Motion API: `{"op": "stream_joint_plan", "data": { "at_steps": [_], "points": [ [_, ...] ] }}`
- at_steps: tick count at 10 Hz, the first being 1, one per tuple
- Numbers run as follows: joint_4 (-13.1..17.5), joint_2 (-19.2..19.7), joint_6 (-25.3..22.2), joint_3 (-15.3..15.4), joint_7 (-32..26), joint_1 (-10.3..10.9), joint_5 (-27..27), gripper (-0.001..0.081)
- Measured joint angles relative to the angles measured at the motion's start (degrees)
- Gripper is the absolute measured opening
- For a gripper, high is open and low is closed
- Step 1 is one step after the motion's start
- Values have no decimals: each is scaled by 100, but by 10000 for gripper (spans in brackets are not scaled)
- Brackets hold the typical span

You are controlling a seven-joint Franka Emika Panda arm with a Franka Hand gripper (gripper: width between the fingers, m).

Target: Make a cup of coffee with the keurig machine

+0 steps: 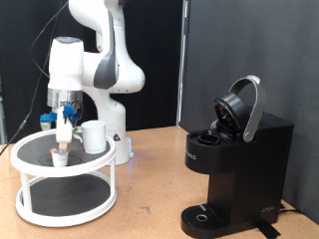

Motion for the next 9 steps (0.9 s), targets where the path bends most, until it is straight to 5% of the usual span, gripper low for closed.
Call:
{"op": "stream_joint_plan", "data": {
  "at_steps": [1,3,9],
  "points": [
    [0,0,-1,0,0,0,10,700],
    [1,0,-15,0,0,0,15,728],
    [-93,17,127,0,0,-125,-176,734]
  ]
}}
